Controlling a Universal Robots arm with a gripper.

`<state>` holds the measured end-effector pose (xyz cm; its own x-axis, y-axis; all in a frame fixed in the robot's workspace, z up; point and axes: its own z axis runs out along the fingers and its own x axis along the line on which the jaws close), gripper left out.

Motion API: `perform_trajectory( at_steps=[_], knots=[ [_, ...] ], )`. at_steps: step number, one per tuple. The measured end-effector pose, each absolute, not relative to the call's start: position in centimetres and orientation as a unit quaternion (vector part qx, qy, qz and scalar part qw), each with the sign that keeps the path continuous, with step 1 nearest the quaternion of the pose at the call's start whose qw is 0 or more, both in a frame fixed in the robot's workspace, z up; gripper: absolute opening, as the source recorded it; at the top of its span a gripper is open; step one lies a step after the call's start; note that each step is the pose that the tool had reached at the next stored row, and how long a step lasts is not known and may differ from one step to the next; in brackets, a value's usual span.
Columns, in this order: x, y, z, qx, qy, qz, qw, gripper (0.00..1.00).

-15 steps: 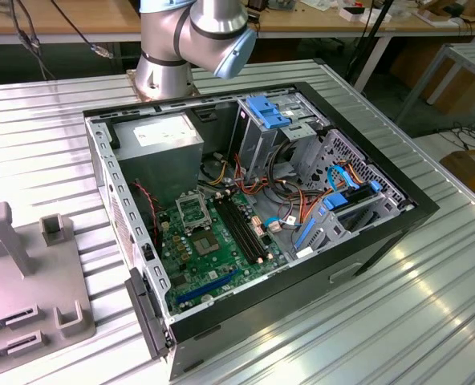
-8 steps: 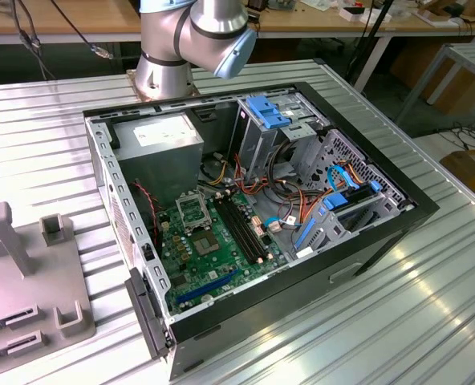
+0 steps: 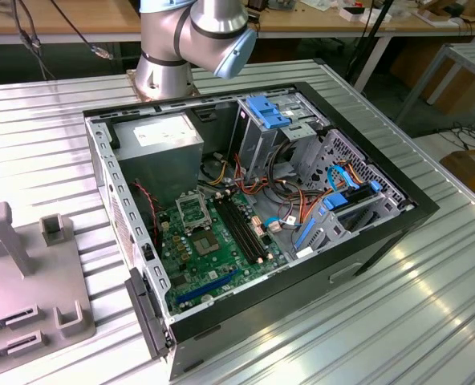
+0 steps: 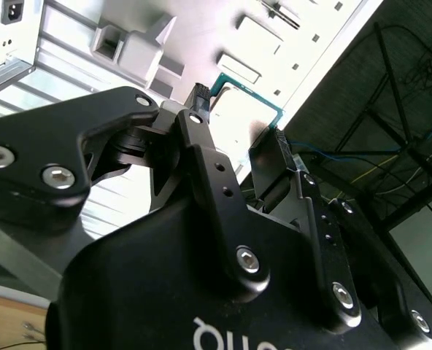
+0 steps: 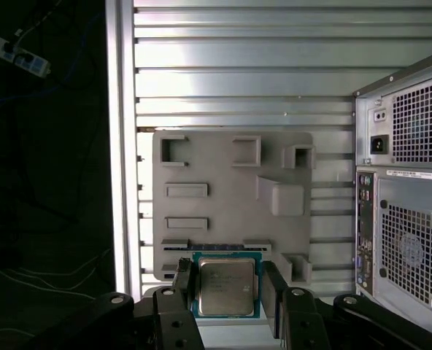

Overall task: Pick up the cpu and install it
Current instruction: 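Pick up the cpu and move it towards the insertion slot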

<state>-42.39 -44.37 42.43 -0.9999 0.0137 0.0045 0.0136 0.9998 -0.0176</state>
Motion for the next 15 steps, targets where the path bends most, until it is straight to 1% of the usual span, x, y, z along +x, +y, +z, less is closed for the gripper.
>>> perform_trajectory(
  at_steps=[15],
  knots=[
    [-41.68,-44.37,42.43,-0.007,-1.0,0.009,0.002,0.47]
  ],
)
